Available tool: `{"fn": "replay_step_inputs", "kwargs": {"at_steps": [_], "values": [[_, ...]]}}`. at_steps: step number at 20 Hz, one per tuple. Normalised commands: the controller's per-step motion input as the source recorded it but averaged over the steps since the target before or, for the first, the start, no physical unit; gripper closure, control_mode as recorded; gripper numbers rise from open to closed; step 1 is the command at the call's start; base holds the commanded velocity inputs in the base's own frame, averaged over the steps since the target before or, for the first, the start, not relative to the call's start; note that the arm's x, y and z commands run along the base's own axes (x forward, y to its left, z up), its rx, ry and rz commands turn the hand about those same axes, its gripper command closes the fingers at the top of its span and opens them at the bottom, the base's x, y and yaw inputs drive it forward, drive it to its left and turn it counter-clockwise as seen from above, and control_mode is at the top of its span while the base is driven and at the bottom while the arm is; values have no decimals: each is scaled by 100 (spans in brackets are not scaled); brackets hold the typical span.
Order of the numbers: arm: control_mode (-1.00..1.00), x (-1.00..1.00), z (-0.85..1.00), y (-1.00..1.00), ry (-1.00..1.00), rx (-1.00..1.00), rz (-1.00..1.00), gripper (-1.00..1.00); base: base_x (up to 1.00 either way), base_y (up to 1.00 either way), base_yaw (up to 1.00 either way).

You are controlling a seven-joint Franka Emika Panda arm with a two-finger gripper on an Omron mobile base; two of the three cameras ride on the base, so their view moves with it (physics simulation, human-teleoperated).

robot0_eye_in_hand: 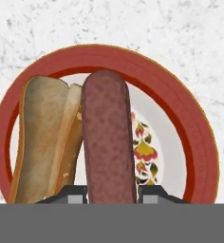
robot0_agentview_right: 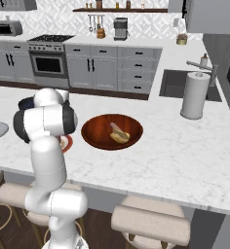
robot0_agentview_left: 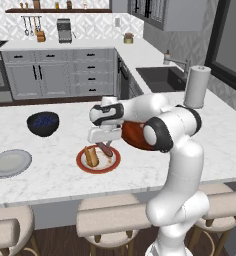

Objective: Place one bun and one sausage from the bowl on each plate.

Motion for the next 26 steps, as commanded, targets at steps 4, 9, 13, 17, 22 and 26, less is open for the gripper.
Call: {"fn": "replay_step_inputs", "kwargs": {"at_steps": [4, 9, 13, 17, 22, 26], "values": [[-100, 0, -15, -1, 0, 0, -18, 100, 0, 0, 0], [-100, 0, -2, 0, 0, 0, -15, 100, 0, 0, 0], [-100, 0, -1, 0, 1, 0, 0, -100, 0, 0, 0], [-100, -13, 4, 0, 1, 0, 0, -100, 0, 0, 0], [-100, -23, 77, -6, -17, 0, -1, -100, 0, 0, 0], [-100, -40, 67, -75, -3, -5, -1, -100, 0, 0, 0]]}}
